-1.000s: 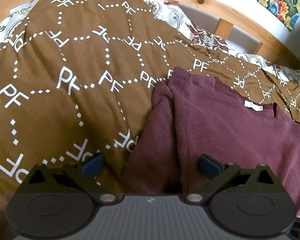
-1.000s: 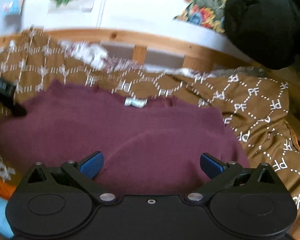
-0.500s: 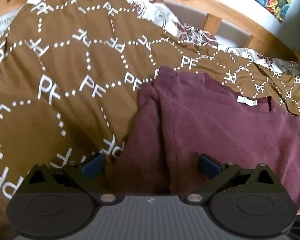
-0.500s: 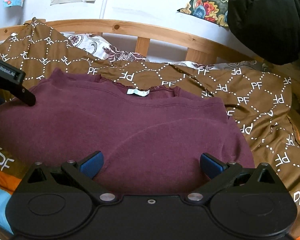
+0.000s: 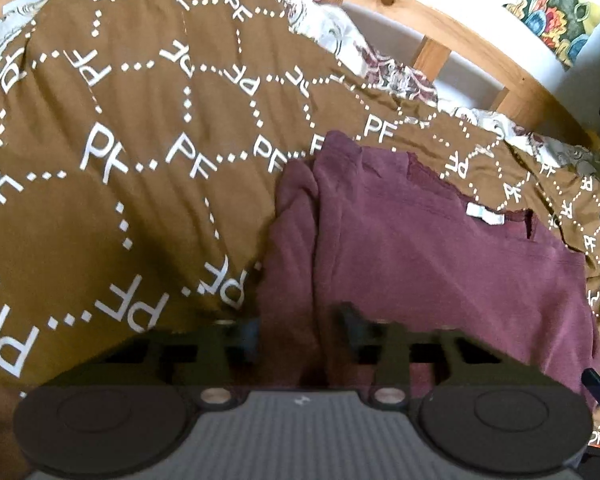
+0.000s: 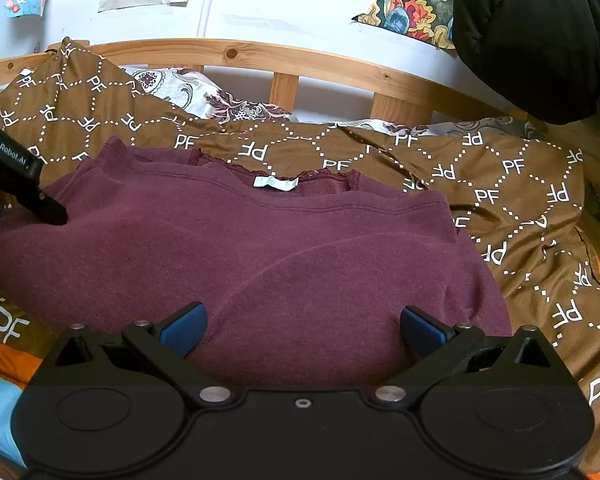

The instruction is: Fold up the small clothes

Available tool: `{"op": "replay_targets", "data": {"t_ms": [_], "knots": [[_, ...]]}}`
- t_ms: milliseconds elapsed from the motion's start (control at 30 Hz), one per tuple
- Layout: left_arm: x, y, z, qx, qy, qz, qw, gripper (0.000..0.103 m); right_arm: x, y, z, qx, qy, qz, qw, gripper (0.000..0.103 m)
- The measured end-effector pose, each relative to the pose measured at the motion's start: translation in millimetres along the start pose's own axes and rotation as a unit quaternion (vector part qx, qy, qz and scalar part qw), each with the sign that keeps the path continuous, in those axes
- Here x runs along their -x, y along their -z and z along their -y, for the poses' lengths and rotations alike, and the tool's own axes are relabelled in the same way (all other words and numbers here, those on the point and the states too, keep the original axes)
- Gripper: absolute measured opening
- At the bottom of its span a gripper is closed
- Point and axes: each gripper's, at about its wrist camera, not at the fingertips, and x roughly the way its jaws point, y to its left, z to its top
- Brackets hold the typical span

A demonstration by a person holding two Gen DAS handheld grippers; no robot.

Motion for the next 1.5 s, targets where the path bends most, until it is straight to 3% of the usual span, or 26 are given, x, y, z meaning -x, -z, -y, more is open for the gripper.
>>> {"op": "replay_targets", "data": {"t_ms": [33,100,367,600,733,833,1000,1167,1267,1333,1500], "knots": [[2,-1,1,0.001,0.009,0.005,0.9999,0.014,0,1,0,0.000,0.001,0.001,1.000,0.102],[10,-3,7,-0.006,0.014,0.022,0.9997,0.012,1,1,-1,0.002,0.004,0.003,1.000,0.102],[40,-24,69,-0.111,0.003,0.049,0.9926,0.010,10,4,6,-0.018,0.003,0.008,1.000,0.102],[56,-41,142,-0.153,0.051,0.054,0.9854,0.009,30,-4,30,-0.052,0.022,-0.010,0.998,0.102],[59,-40,206,-0.185,0.094,0.055,0.9767,0.009,56,-13,69,-0.083,0.046,-0.007,0.995,0.102],[50,-21,255,-0.217,0.119,0.046,0.9678,0.009,68,-17,107,-0.095,0.071,-0.004,0.993,0.102],[18,26,305,-0.247,0.131,0.007,0.9602,0.006,76,-2,175,-0.173,0.131,-0.004,0.976,0.102],[2,54,314,-0.261,0.124,-0.020,0.9573,0.008,70,27,222,-0.303,0.092,-0.027,0.948,0.102],[7,59,308,-0.262,0.138,-0.019,0.9551,0.026,69,35,233,-0.341,0.072,-0.022,0.937,0.102],[16,58,302,-0.249,0.167,-0.016,0.9537,0.055,70,36,233,-0.351,0.065,-0.018,0.934,0.102],[45,59,287,-0.235,0.239,0.006,0.9422,0.077,64,34,228,-0.346,0.060,-0.015,0.936,0.102]]}}
